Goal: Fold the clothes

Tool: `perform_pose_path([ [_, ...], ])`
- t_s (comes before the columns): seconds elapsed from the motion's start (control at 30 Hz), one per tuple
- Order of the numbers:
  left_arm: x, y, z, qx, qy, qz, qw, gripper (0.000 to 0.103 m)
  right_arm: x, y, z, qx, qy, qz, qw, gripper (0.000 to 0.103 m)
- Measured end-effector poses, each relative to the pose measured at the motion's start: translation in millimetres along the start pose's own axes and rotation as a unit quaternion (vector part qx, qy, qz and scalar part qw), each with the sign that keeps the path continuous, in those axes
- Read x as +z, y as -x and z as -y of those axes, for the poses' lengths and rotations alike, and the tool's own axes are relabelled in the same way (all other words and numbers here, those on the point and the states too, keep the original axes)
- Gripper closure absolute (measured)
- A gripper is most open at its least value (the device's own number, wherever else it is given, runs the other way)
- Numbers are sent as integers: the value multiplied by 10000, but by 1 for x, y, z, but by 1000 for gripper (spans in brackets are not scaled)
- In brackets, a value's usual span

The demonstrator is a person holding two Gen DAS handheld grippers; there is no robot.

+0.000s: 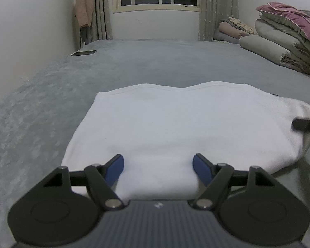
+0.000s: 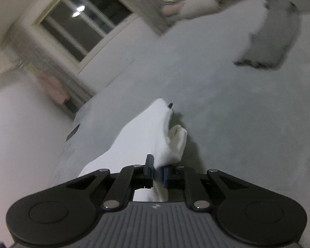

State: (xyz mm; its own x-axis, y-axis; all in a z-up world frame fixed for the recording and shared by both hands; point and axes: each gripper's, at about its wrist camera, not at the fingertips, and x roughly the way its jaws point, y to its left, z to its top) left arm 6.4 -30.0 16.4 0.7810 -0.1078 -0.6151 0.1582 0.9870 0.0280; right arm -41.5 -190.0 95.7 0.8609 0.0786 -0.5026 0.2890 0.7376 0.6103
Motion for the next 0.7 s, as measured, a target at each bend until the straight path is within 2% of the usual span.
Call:
perform_pose_path([
  [0.07,1,0,-1,-14,21,-16,10000,29,-3,-8,8,-286,-273,-207,9990,85],
  [0.17,1,0,0,-1,8,-10,10000,29,-4,-13,22,-120,-867,-294,9957,84],
  [0.2,1,0,0,5,-1,-6,10000,29,-3,-12,20,-103,-803,-205,9965,84],
  [0.27,2,0,-2,-25,45,-30,10000,29,-1,-8,16,-74,-655,-34,9978,92],
  [0.4,9,1,-17,-326,363,-168,9987,29,-3,1,1,-141,2,213,9997,93],
  [0.5,20,3,-45,-682,931,-346,9927,29,-7,8,-19,-295,753,459,9957,94],
  [0.6,29,5,-90,-774,1745,-454,9806,29,-19,14,-45,-535,1715,775,9807,94],
  [0.7,34,7,-137,-755,2461,-524,9649,29,-36,12,-75,-781,2689,1116,9535,94],
])
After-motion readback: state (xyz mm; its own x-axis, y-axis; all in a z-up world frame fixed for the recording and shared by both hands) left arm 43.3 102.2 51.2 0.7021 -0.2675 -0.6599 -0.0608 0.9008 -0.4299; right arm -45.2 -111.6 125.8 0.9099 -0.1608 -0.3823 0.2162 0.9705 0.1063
